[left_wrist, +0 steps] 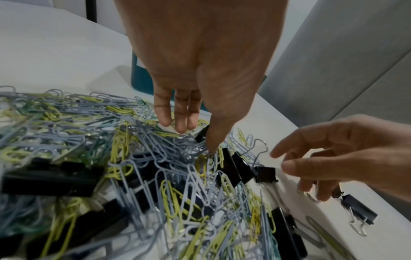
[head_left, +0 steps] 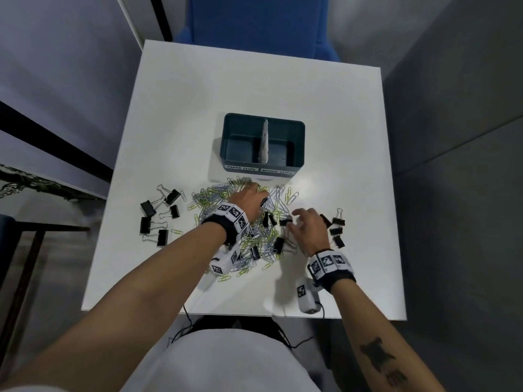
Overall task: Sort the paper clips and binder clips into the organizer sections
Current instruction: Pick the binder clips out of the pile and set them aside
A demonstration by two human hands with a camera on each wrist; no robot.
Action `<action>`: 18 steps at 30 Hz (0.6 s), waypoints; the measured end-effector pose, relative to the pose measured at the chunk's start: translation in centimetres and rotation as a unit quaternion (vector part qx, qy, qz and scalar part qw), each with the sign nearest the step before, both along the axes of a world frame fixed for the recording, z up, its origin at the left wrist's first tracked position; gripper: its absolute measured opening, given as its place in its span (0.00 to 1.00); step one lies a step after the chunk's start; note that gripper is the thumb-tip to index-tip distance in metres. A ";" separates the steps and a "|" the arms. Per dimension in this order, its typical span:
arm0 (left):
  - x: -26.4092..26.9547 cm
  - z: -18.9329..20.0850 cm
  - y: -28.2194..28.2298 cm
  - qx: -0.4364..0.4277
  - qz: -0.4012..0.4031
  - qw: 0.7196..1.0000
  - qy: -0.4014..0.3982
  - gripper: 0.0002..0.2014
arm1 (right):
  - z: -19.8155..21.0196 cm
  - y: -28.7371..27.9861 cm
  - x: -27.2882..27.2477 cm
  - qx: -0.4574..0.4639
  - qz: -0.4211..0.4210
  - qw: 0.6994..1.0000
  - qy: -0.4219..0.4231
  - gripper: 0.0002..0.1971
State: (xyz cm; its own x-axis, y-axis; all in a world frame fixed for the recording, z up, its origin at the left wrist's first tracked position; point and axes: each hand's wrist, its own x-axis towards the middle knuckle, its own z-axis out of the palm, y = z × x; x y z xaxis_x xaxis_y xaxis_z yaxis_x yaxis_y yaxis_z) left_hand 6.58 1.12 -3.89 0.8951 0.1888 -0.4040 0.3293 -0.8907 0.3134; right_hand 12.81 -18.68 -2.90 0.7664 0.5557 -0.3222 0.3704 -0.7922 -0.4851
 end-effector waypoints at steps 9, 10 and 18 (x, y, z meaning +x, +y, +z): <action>-0.8 0.2 -2.5 -0.005 0.056 0.996 -0.070 0.21 | -1.2 2.7 -2.8 -0.036 -0.049 0.998 -0.034 0.13; -1.0 0.4 -2.8 -0.007 0.062 0.995 -0.074 0.21 | -1.2 2.8 -2.9 -0.039 -0.046 0.997 -0.042 0.13; -2.2 1.5 -3.2 -0.066 0.109 0.980 -0.154 0.14 | -0.7 2.7 -2.4 0.053 -0.056 0.997 -0.022 0.17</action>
State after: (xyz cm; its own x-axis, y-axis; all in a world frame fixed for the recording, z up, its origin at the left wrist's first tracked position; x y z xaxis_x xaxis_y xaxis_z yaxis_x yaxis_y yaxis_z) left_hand 4.36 -2.08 -2.36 0.9224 0.3541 -0.1543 0.3793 -0.7545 0.5356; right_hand 10.40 -16.00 -3.64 0.8378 0.4952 -0.2301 0.3056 -0.7744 -0.5540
